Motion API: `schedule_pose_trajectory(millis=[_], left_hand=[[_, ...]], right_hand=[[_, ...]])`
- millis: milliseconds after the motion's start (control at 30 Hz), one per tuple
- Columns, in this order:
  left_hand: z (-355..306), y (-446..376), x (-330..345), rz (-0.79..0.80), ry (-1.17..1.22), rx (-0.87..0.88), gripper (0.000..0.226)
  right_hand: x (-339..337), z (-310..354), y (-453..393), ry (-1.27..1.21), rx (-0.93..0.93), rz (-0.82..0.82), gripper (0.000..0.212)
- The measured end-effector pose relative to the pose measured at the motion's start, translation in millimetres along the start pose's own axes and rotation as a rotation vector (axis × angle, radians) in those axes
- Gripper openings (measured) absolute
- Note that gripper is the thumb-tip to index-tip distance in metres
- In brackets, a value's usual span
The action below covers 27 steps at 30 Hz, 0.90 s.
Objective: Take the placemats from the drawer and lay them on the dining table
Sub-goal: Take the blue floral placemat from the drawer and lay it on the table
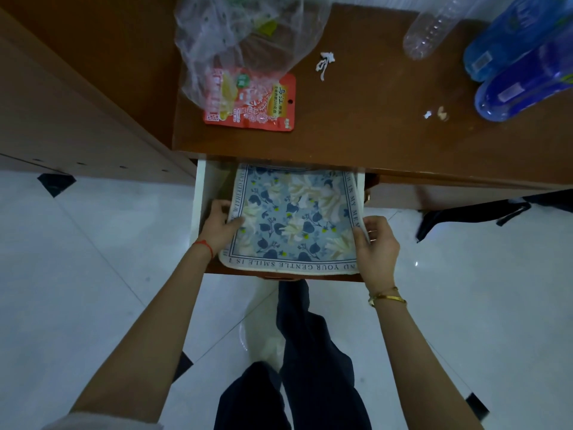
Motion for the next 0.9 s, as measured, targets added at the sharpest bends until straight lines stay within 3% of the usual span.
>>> schedule_pose_trajectory(millis=[233,467,900], left_hand=[[-6.2,41.1,-1.1,0.016,0.114,0.056,0.034],[-4.0,111.3,-21.8,-0.032,0.128,0.176,0.041],[-64.7,330.6,-112.5,-0.101,0.117,0.43,0.031]], right_hand=[[-17.8,10.6,18.4,-0.006,0.021,0.061,0.012],[-65.6,23.9,60.4,-0.037,0.065,0.129,0.032],[-241.1,110.0,195.3,-0.262,0.074,0.165,0.029]])
Point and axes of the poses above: each hand's wrist, its own y-axis away from the middle knuckle, its own x-axis out of the palm, z = x × y, the point moved 2 cm from there along -y, towards the middle knuckle, and after that the axes turned 8 degrees about -z, right-handed, at the moved point
